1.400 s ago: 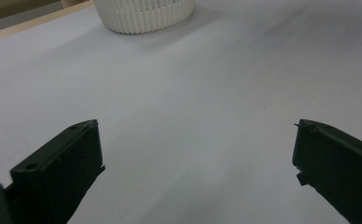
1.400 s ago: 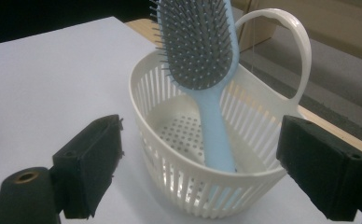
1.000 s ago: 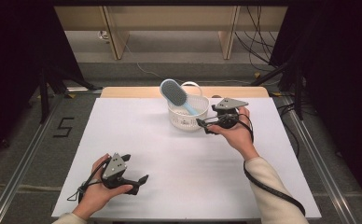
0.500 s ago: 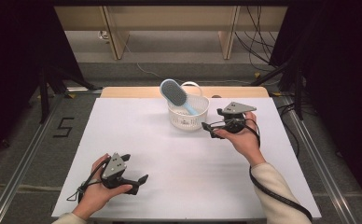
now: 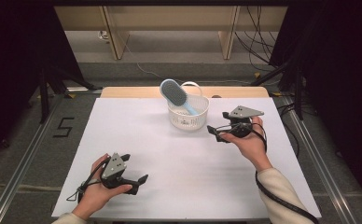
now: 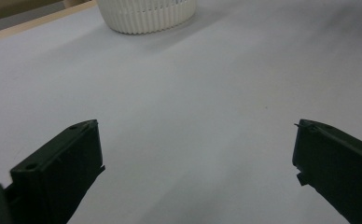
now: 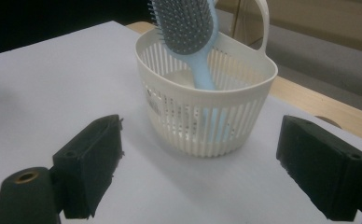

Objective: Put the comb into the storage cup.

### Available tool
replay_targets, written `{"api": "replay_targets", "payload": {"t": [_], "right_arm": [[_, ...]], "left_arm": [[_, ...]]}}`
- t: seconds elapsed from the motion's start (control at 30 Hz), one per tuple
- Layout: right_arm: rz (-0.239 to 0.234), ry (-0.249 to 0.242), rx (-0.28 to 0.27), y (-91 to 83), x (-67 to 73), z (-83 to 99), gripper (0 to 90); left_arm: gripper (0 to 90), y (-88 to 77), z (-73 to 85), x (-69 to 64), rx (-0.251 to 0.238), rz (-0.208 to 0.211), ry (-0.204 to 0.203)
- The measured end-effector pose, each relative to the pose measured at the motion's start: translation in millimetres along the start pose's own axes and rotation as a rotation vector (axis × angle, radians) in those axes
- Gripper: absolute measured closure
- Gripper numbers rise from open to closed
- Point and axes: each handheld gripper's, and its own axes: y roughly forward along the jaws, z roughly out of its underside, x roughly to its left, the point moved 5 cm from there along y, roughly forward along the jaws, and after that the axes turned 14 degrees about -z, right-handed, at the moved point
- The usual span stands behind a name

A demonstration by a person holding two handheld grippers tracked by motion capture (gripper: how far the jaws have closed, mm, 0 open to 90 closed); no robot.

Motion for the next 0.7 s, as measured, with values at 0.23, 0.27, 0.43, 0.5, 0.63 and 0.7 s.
{"api": "replay_targets", "payload": {"t": [0.23, 0.27, 0.43, 0.5, 0.63, 0.7], "right_arm": [[0.007, 0.007, 0.003, -7.9, 0.4, 6.8, 15.2], [0.006, 0.007, 0.003, -8.2, 0.6, 7.1, 15.2], [0.008, 0.007, 0.005, -11.8, 3.0, 8.8, 15.1], [0.009, 0.005, 0.003, -13.0, 3.3, 9.4, 15.1], [0.010, 0.008, 0.004, -15.8, 4.5, 11.0, 15.1], [0.011, 0.006, 0.003, -17.0, 4.6, 11.9, 15.1]], "left_arm": [[0.9, 0.0, -0.2, 0.0, -0.001, 0.000, -0.002], [1.0, 0.0, -0.2, 0.0, -0.001, 0.000, -0.002], [0.9, -0.3, -0.2, 0.2, -0.002, -0.001, -0.004], [0.9, -0.2, -0.3, 0.2, -0.002, -0.001, -0.004], [0.9, -0.3, -0.4, 0.1, -0.003, -0.002, -0.002], [0.9, -0.4, -0.4, 0.3, -0.003, -0.003, -0.003]]}}
